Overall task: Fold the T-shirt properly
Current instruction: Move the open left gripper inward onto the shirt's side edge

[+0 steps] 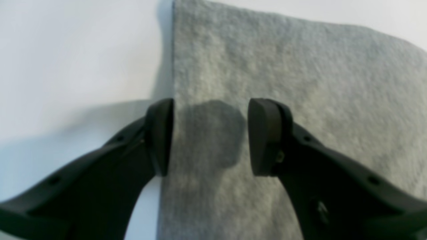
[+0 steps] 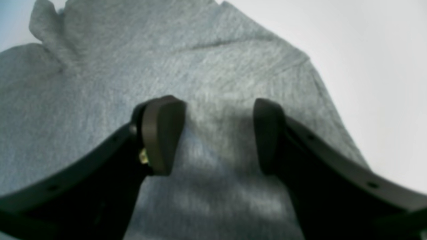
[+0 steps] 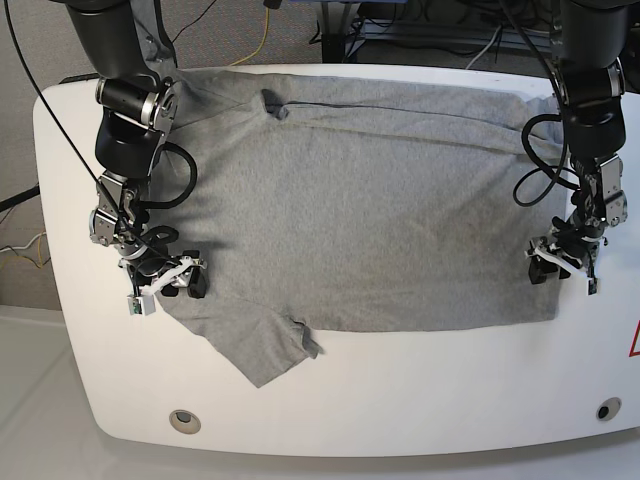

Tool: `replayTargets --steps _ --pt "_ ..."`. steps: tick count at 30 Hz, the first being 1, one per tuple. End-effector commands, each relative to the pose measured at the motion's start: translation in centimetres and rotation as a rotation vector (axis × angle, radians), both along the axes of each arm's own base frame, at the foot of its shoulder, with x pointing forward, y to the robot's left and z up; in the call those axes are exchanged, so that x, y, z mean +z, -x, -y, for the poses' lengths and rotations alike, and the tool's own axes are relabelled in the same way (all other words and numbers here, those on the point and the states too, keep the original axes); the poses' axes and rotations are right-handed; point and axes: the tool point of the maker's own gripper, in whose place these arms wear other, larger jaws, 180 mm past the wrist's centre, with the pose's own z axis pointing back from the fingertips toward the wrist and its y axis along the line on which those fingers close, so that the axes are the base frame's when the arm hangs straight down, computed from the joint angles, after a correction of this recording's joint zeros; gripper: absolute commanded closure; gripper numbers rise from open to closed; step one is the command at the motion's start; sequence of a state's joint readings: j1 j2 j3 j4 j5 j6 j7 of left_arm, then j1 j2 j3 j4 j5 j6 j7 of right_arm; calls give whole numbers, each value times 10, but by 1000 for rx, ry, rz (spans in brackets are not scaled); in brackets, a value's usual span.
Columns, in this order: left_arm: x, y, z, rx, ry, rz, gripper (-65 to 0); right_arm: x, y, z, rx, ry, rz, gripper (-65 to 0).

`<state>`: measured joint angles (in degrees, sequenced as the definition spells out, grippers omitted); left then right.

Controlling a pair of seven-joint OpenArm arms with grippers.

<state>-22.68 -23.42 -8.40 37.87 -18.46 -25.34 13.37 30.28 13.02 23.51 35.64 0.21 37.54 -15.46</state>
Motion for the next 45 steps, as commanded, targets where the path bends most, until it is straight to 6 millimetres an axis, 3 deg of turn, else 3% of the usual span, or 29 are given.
replayTargets --steps 1,6,16,22,38,45 --pt "29 -18 3 -19 -2 87 -320 13 -10 1 15 14 21 -355" --pt "34 -18 7 -29 -4 100 -319 14 -11 1 13 13 21 -355" --pt "28 -10 -16 48 1 89 -319 7 -4 2 4 4 8 -355" --pt "13 -3 -30 112 18 59 -321 9 -6 2 11 12 21 -353" --pt "12 -8 -19 73 26 51 -320 12 -9 1 5 5 32 -356" --pt "16 -9 -17 71 32 66 -322 27 -21 2 -1 -3 77 -356"
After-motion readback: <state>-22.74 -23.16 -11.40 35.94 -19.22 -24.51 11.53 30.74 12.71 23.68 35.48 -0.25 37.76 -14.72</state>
